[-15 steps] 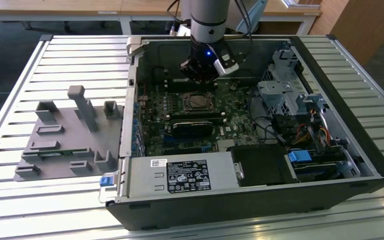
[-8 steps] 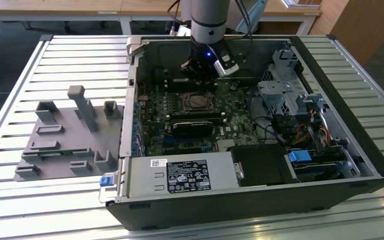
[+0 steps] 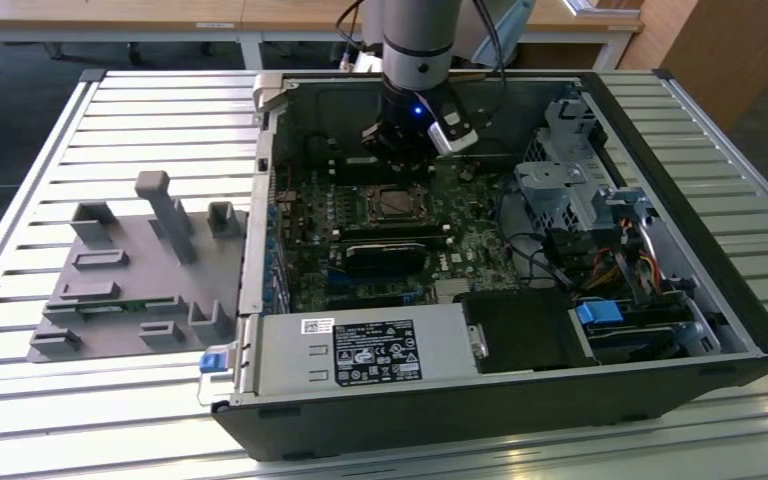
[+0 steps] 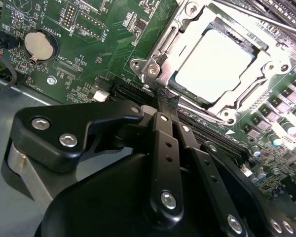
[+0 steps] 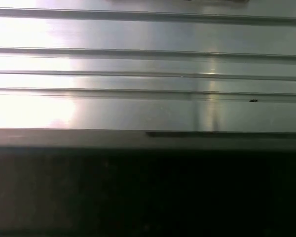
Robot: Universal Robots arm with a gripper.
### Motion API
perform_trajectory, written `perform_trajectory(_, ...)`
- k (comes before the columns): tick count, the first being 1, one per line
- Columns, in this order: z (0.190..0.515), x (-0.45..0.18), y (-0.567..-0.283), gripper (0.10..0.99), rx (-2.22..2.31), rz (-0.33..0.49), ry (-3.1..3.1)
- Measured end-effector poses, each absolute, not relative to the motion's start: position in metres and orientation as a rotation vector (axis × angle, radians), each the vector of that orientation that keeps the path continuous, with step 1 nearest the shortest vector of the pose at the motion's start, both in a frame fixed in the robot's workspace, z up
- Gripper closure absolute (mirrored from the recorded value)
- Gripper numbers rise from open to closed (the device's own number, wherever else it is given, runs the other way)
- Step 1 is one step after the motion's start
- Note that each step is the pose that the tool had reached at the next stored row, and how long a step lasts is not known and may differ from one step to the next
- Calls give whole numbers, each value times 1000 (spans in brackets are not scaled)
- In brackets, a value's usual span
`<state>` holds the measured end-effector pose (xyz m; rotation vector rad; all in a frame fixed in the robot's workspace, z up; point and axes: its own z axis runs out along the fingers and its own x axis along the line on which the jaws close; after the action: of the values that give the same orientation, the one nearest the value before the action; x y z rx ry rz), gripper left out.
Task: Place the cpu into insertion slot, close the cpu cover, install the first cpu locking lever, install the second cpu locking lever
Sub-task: 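Install the first cpu locking lever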
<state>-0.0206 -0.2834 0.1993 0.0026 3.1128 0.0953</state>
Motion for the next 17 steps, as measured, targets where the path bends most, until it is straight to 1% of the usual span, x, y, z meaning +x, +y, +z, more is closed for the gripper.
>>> perform_trajectory(13,201,-20,-283,969,2,93,3113)
perform_trajectory(17,200,-20,-283,969,2,72,3113)
